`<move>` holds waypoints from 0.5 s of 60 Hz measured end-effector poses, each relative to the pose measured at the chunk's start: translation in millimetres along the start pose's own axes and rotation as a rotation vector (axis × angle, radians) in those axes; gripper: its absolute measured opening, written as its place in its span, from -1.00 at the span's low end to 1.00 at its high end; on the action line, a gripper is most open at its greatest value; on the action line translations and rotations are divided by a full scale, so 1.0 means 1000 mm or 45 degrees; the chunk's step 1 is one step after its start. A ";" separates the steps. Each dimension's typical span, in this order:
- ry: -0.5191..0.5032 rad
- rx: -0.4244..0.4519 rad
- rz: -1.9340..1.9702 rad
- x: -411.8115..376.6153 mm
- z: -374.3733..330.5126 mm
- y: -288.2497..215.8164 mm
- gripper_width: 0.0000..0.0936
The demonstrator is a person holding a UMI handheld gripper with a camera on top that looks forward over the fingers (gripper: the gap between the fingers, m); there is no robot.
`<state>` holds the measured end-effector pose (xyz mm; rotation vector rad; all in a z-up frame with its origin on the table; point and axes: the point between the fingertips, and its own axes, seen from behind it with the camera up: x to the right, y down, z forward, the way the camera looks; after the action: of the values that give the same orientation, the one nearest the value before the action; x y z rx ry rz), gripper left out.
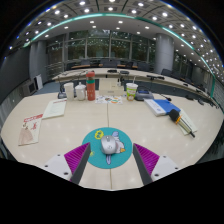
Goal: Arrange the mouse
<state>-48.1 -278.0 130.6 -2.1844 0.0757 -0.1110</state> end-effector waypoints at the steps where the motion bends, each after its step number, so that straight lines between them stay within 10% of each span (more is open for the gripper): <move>1: 0.001 0.003 0.001 0.000 -0.011 0.000 0.84; 30: -0.019 0.111 -0.039 -0.009 -0.208 0.035 0.83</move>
<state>-80.3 -465.9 221.4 -2.0992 0.0280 -0.1134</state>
